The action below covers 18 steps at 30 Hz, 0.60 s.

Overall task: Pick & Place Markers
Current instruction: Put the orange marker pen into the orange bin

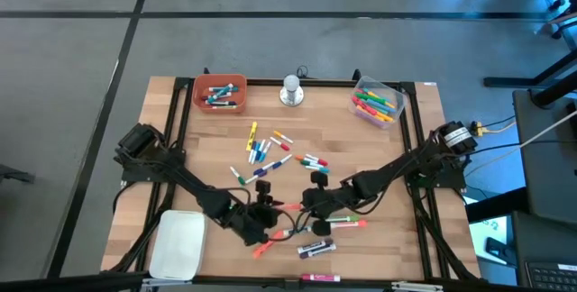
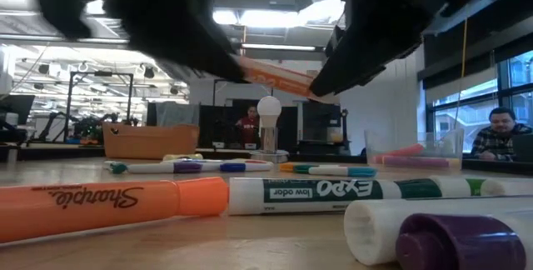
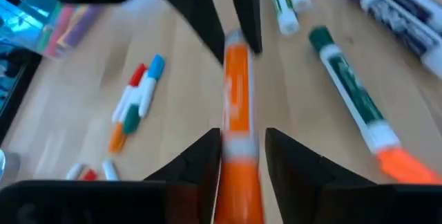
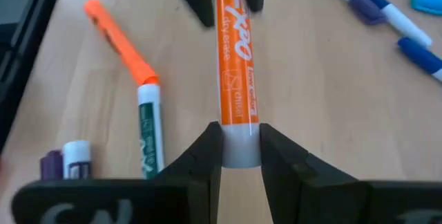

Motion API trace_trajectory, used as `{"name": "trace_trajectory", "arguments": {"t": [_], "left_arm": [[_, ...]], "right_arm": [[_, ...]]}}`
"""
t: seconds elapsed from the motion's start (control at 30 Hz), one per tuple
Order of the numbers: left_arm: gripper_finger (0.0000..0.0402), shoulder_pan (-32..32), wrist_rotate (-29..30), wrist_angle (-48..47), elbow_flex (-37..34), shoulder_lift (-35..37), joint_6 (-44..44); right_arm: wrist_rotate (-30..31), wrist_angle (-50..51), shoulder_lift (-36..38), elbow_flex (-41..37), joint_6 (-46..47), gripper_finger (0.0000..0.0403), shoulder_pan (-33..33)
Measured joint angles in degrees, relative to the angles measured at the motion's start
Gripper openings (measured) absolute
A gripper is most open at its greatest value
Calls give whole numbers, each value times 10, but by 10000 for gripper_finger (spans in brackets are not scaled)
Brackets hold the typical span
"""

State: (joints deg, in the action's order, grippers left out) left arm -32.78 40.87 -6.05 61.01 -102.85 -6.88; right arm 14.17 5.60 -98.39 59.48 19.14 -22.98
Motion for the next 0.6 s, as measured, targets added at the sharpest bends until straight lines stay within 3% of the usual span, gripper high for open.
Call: {"name": "trace_trajectory", "arguments": {"t": [0.2,0.37,0.6], "left_arm": [[108,56,-119,49,0,0,5],[64,69,-146,48,0,0,10],[63,78,-151,42,0,0,12]], "right_arm": [[1,-16,0,0,-2,79,5],[9,-4,0,0,0,78,4],[15,4,0,1,1,78,4]]}}
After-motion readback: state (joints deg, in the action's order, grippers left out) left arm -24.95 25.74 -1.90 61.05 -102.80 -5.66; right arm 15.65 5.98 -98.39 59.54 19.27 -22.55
